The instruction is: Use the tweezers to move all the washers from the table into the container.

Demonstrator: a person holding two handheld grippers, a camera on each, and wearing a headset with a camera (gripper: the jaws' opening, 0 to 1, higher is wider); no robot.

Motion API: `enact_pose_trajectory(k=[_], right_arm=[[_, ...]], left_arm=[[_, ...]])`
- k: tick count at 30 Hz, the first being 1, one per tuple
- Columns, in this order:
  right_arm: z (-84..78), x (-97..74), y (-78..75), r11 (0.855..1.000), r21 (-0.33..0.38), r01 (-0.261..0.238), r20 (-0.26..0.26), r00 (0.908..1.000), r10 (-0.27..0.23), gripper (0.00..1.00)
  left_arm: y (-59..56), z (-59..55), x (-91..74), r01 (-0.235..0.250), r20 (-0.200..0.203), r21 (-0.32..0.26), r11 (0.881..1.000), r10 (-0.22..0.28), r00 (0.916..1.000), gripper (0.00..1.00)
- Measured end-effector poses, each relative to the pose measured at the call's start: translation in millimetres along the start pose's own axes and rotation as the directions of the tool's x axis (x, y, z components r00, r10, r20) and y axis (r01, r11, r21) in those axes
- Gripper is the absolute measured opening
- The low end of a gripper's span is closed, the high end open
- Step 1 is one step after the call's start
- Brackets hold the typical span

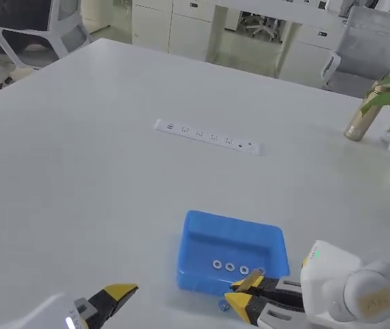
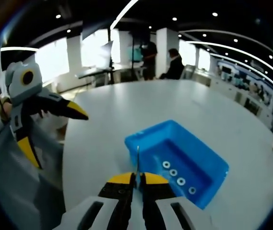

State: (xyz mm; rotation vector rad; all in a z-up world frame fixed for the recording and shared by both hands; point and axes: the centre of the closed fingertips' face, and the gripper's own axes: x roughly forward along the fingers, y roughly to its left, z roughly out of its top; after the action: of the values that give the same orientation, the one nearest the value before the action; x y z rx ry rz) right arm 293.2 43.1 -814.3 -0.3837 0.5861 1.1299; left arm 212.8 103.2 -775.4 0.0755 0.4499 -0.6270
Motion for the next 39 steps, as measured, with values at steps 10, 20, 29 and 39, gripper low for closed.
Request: enact_pose_trajectory(k=[10,20,29,39], right_arm=[[-0.9,5.5,-0.1,0.998,-0.063,0.010,-0.019,0.9998,-0.011,0.03],[3.5,9.5,-3.9,1.000,-0.019,-0.024,-0.017,0.9996,0.023,0.03],[1.0,8.2,-2.2,0.998,0.023,-0.061,-0.013,0.9981,0.061,0.01],[-2.5,4.8,8.5,0.991,0.105,-0.086,0.025,0.9962,0.084,0.02]], left_arm=[[1.3,0.1,-0.6,-0.007,0.001,0.001,1.000,0.007,1.0000,0.73],[2.0,-0.2,-0.8,-0.010,-0.001,0.002,1.000,0.010,0.9999,0.72],[3.1,0.6,-1.2,-0.015,0.004,0.000,1.000,0.015,0.9999,0.72],[3.4,1.3,-1.2,-0.017,0.008,-0.004,1.000,0.017,0.9998,0.72]])
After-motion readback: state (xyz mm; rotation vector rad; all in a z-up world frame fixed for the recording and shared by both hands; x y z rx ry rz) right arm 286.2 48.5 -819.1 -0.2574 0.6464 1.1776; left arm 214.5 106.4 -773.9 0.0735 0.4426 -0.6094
